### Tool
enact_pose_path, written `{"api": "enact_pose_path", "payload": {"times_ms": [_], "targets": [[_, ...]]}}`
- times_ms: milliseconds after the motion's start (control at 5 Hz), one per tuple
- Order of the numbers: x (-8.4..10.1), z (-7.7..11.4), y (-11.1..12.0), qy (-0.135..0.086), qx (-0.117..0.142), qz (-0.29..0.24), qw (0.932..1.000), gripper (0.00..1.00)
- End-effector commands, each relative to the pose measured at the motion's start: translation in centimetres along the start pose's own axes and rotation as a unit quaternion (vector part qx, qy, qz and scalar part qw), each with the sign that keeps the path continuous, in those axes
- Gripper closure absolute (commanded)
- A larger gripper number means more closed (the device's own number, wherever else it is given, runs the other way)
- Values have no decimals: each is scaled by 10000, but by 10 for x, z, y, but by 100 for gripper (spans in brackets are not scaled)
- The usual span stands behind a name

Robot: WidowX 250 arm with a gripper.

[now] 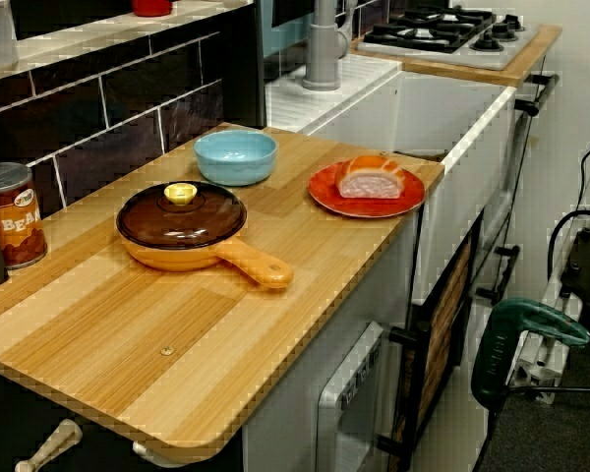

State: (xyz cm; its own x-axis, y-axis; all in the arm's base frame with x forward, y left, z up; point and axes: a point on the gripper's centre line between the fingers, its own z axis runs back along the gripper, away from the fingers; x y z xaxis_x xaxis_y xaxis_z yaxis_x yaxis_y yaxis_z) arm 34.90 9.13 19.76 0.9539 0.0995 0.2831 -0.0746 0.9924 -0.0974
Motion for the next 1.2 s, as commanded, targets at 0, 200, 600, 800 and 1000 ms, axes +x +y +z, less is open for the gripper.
{"api": "enact_pose_path", "payload": {"times_ms": [0,200,600,800,1000], "targets": [[0,0,0,0,0,0,10000,0],[-2,-11,5,-106,137,-109,9998,0],[-4,-31,29,-134,457,-148,9988,0],[-10,-37,43,-60,586,-367,9976,0],[-16,-34,53,-27,549,-522,9971,0]]}}
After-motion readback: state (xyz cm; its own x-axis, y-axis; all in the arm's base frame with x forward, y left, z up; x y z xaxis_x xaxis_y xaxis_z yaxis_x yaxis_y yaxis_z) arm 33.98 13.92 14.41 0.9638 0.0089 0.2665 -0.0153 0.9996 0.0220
